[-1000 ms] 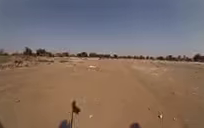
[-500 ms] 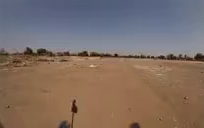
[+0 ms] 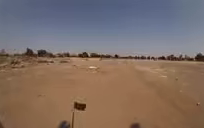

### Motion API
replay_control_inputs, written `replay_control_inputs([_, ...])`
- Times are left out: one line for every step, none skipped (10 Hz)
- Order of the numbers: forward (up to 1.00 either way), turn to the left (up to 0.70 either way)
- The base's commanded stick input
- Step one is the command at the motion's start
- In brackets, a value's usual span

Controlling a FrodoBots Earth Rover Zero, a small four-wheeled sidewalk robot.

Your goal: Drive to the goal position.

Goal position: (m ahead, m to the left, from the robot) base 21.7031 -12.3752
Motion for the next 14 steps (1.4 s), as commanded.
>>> replay_control_inputs([0.5,0.0])
replay_control_inputs([0.5,-0.03])
replay_control_inputs([0.5,-0.15])
replay_control_inputs([0.5,-0.28])
replay_control_inputs([0.5,-0.4])
replay_control_inputs([0.5,-0.42])
replay_control_inputs([0.5,0.0])
replay_control_inputs([0.5,0.0])
replay_control_inputs([0.5,0.0])
replay_control_inputs([0.5,0.0])
replay_control_inputs([0.5,0.0])
replay_control_inputs([0.5,0.0])
replay_control_inputs([0.5,0.0])
replay_control_inputs([0.5,0.0])
